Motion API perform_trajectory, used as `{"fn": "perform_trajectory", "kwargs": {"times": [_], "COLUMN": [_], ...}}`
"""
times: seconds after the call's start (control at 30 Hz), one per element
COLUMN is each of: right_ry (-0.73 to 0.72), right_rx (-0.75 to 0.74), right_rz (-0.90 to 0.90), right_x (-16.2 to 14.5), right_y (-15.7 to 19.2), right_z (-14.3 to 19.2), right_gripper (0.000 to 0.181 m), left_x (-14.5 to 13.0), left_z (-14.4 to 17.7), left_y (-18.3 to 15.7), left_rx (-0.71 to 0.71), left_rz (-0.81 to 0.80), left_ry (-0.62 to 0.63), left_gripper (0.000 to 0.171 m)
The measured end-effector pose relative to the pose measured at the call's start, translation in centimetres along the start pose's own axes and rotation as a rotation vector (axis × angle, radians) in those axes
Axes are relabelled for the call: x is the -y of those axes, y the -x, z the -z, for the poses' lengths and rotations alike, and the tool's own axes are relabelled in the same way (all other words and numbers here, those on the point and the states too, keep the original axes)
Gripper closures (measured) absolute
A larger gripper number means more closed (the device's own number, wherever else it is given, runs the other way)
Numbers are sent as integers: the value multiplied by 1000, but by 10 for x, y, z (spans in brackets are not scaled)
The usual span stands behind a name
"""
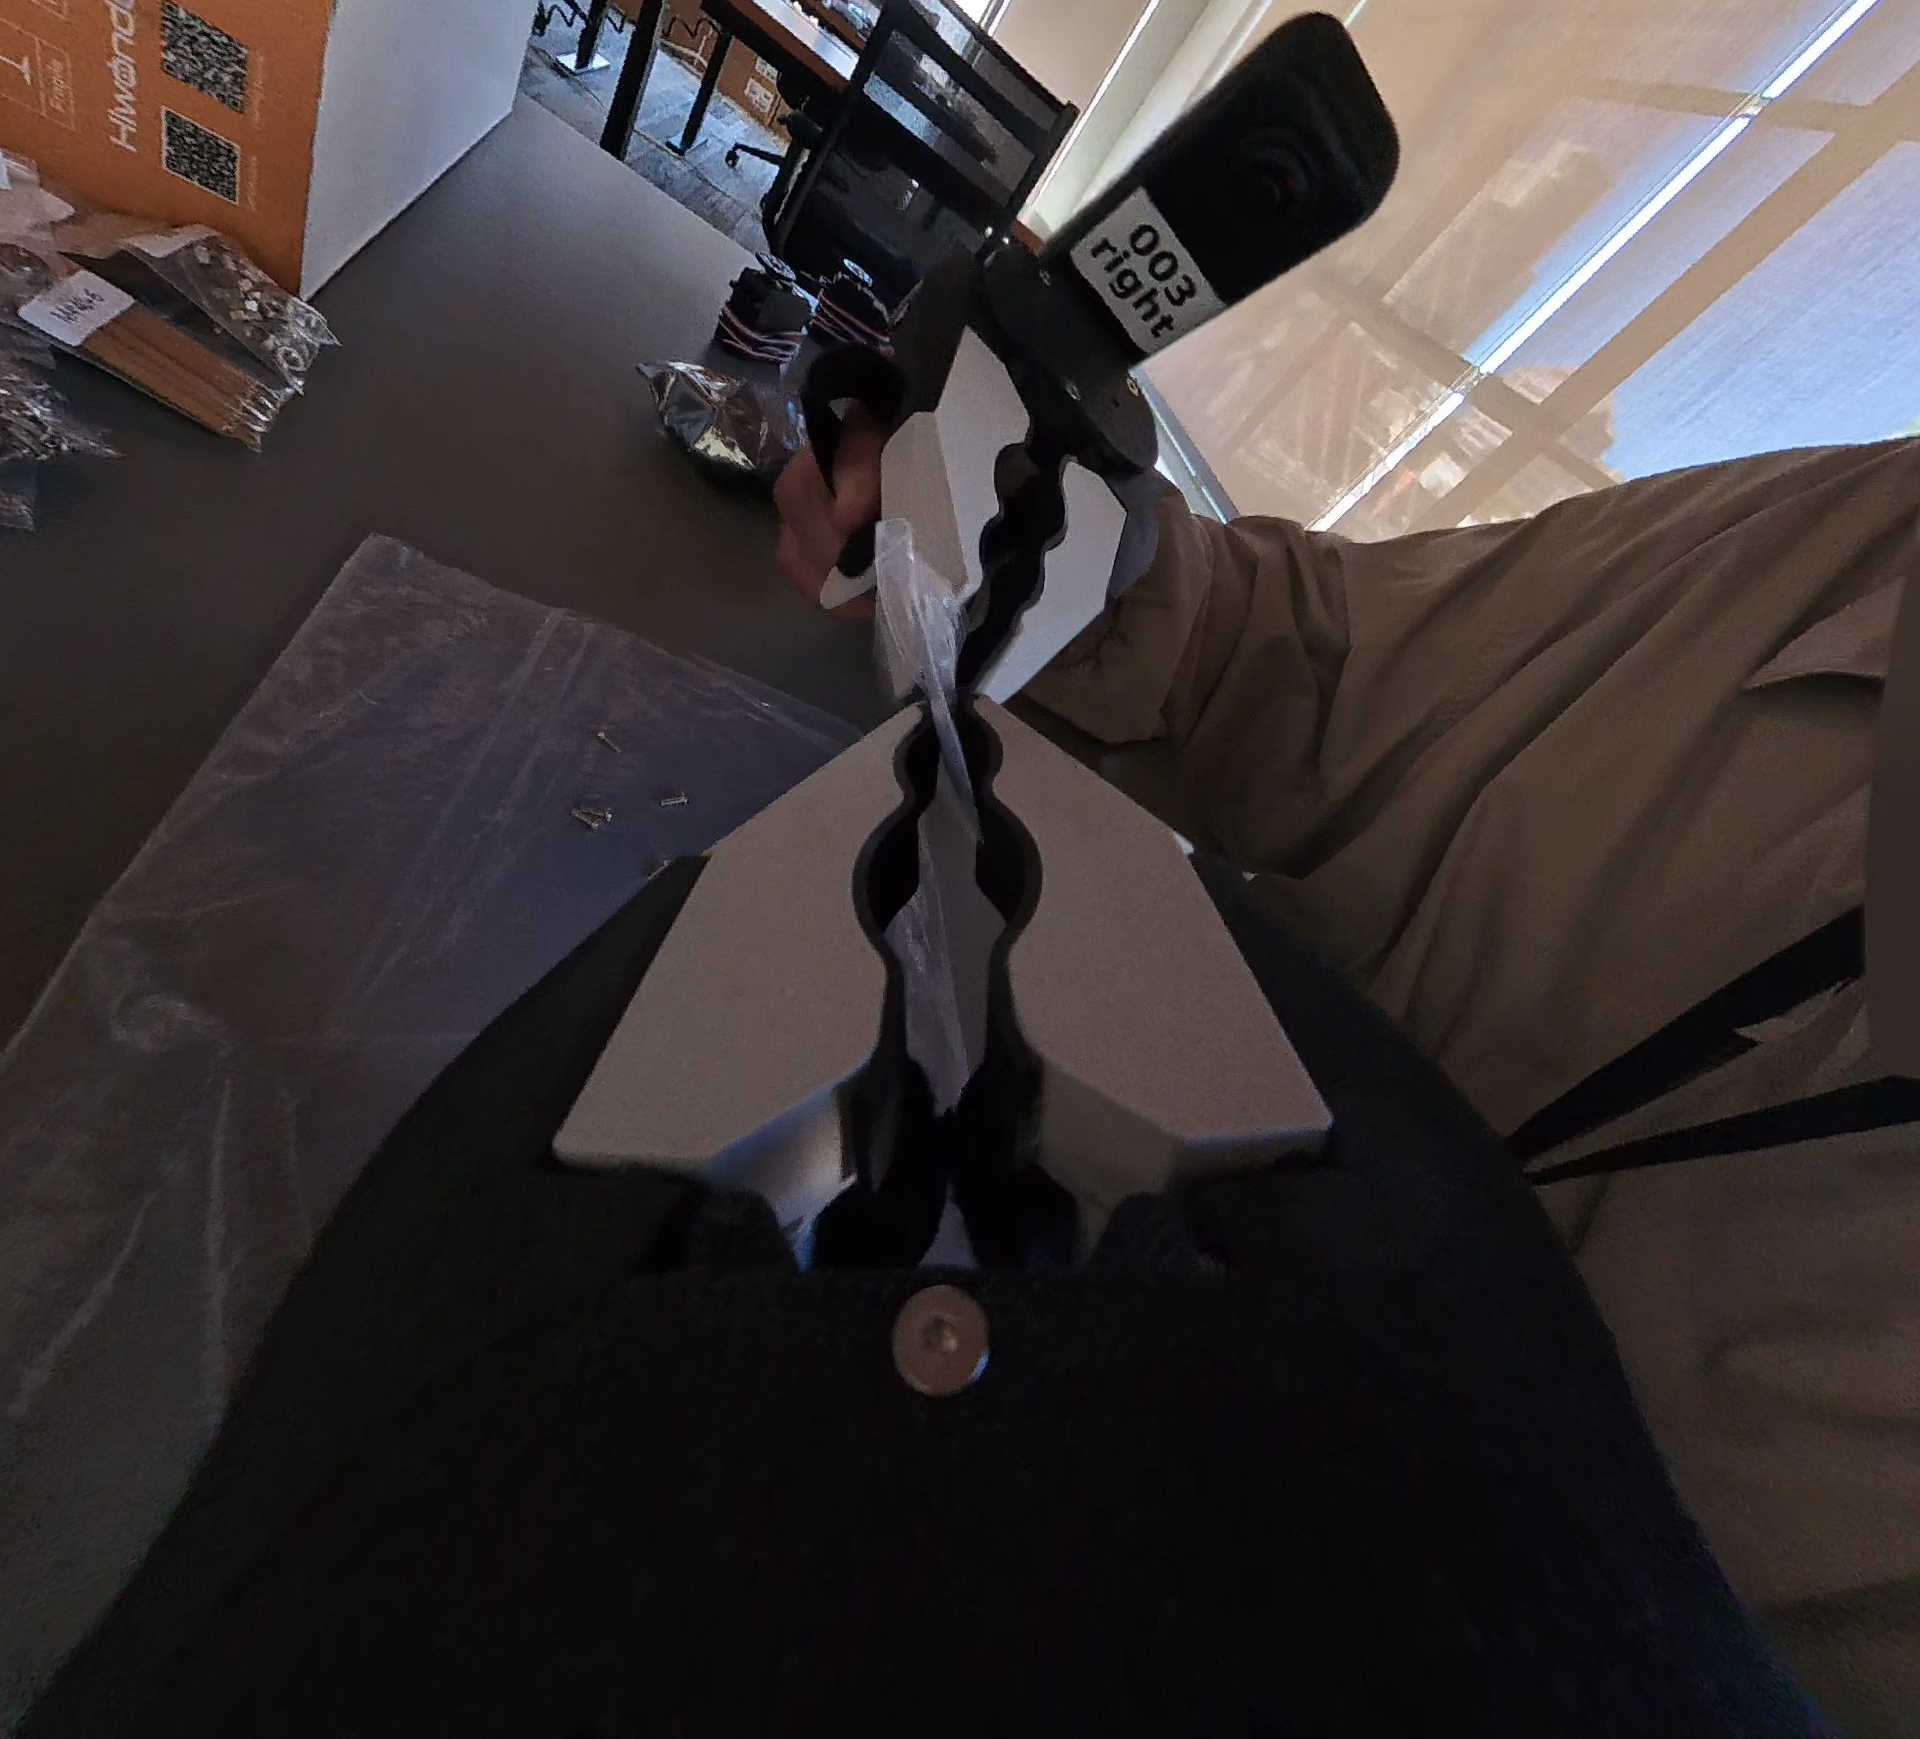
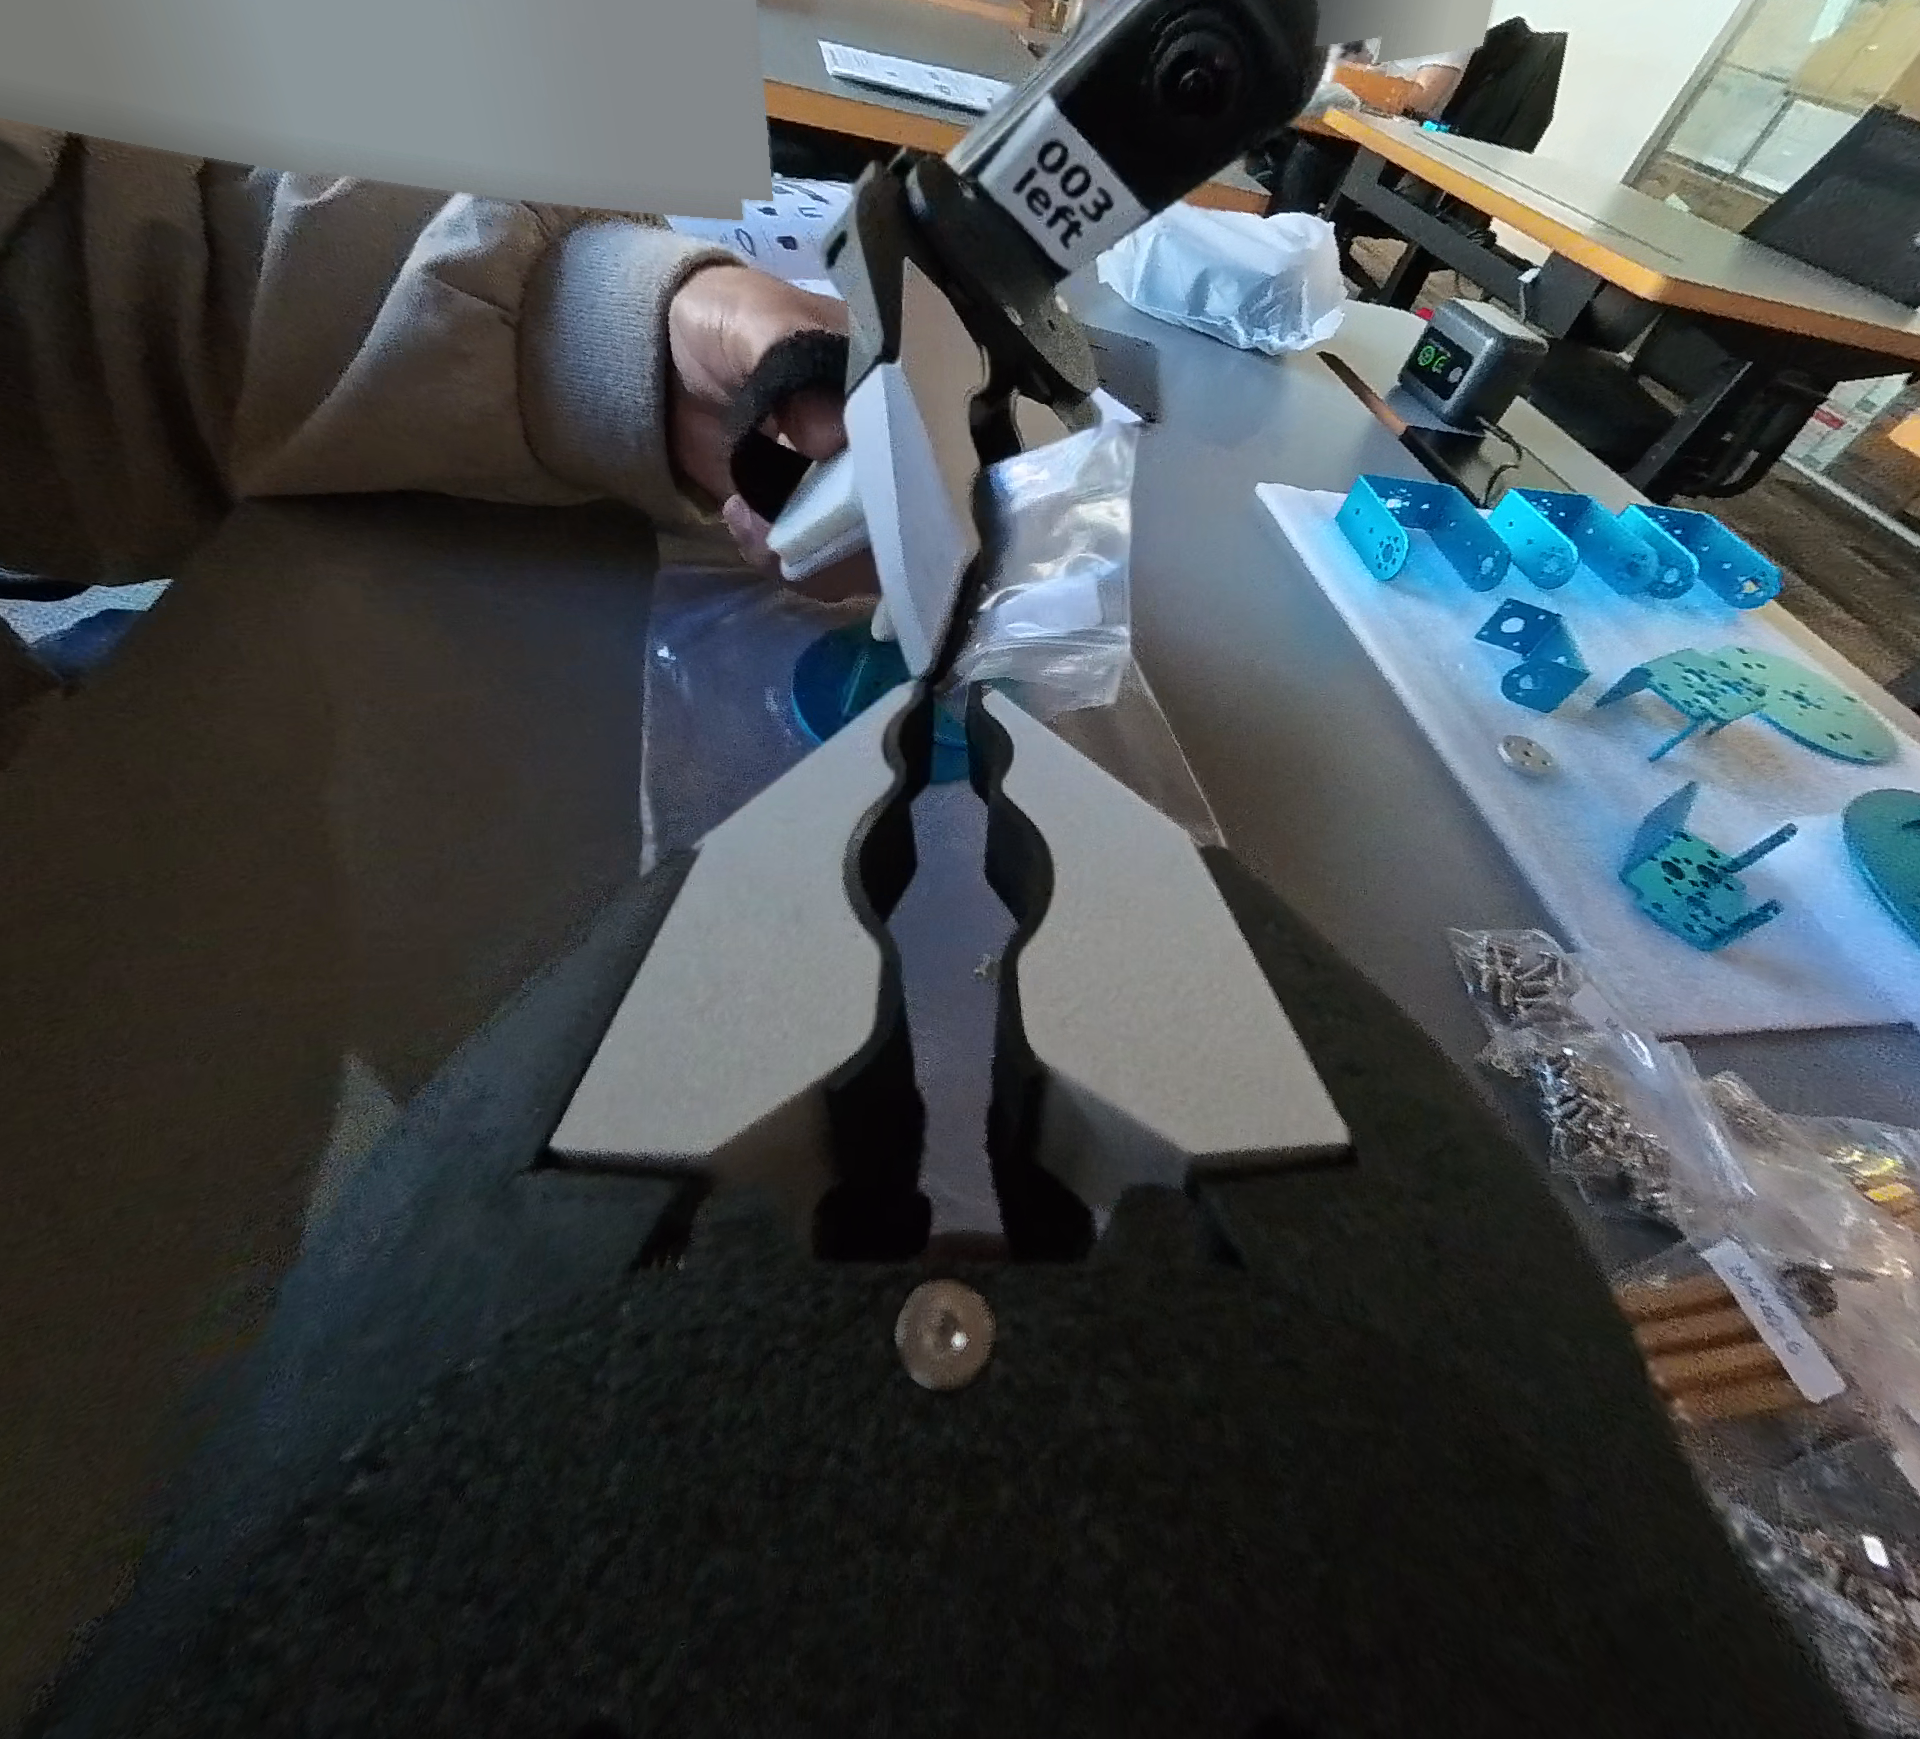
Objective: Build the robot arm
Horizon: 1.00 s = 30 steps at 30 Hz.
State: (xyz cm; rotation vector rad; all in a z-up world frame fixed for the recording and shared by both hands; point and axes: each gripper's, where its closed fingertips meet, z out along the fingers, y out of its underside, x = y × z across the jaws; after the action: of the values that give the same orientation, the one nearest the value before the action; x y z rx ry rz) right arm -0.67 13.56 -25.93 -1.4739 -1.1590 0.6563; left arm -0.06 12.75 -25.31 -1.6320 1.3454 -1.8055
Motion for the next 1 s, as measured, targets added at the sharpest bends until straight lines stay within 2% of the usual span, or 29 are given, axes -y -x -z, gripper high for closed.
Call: {"fn": "perform_trajectory", "kwargs": {"times": [0.5, 0.77, 1.0], "right_ry": [16, 5, 28], "right_rx": [23, -9, -45], "right_rz": [-107, -48, 32], "right_x": [-5, -1, -2], "right_y": [-4, -6, -7], "right_z": [3, 5, 6], "right_gripper": [181, 172, 171], "left_x": [-2, 0, 0], "left_z": [2, 4, 3], "left_y": [9, 7, 6], "left_rx": [63, 29, -1], "left_rz": [-35, 0, 40], "left_ry": [16, -6, -18], "left_gripper": [170, 171, 171]}}
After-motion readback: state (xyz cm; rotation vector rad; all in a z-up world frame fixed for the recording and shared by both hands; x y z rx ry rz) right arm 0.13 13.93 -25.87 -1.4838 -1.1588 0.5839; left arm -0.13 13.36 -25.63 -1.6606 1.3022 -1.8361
